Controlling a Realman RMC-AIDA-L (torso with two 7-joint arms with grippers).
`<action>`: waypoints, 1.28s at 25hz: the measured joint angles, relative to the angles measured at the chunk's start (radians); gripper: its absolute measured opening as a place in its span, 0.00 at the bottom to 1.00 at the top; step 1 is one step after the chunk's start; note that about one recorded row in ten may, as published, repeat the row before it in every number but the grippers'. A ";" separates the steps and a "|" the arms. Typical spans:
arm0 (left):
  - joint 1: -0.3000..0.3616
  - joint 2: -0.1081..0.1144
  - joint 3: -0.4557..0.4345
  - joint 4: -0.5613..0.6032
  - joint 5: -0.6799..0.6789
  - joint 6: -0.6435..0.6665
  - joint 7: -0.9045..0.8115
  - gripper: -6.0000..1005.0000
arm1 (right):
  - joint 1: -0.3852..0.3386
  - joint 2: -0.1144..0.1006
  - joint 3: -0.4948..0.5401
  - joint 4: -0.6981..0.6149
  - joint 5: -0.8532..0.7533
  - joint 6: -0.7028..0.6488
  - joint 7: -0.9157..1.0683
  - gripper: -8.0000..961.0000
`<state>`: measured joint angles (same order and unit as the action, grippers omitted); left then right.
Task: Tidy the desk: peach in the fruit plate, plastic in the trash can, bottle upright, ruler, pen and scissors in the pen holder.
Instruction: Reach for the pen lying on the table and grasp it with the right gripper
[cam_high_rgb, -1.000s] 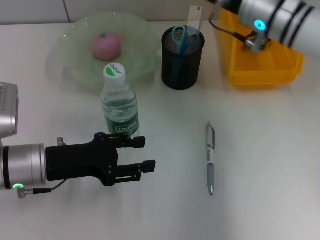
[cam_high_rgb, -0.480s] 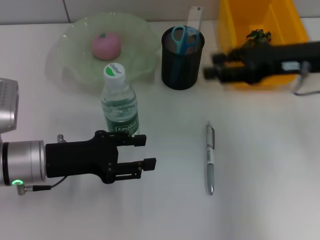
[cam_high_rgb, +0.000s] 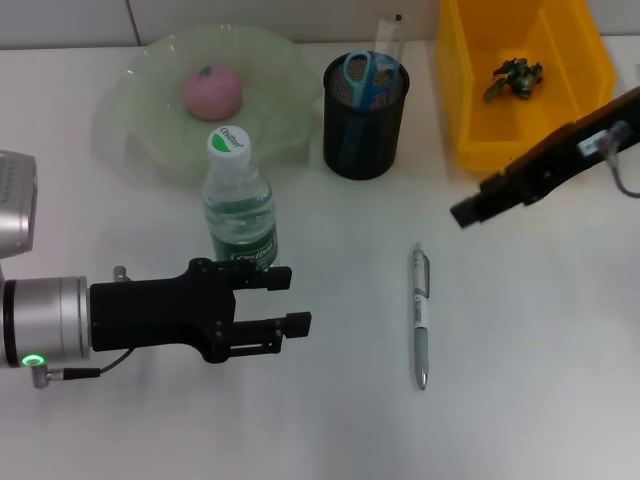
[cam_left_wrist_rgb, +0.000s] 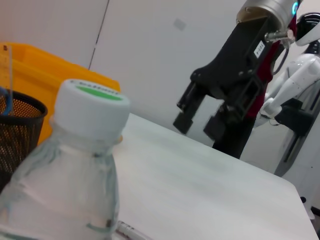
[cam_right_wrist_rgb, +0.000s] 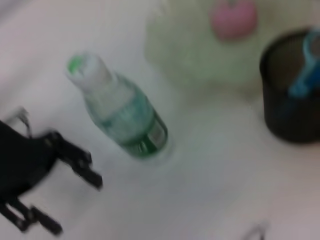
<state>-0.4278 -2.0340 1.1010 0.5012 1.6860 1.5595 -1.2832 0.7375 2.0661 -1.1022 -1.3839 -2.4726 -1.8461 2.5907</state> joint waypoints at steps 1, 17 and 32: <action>0.003 0.000 0.001 -0.001 0.000 0.000 -0.001 0.66 | 0.000 0.000 0.000 0.000 0.000 0.000 0.000 0.60; 0.011 0.011 -0.002 0.000 0.000 0.008 -0.013 0.66 | 0.096 0.022 -0.438 0.104 -0.145 0.193 0.355 0.73; 0.002 0.020 0.001 0.002 0.001 0.013 -0.016 0.66 | 0.061 0.023 -0.454 0.290 -0.087 0.354 0.366 0.76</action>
<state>-0.4259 -2.0140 1.1017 0.5027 1.6874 1.5730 -1.2993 0.7988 2.0891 -1.5559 -1.0934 -2.5599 -1.4923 2.9563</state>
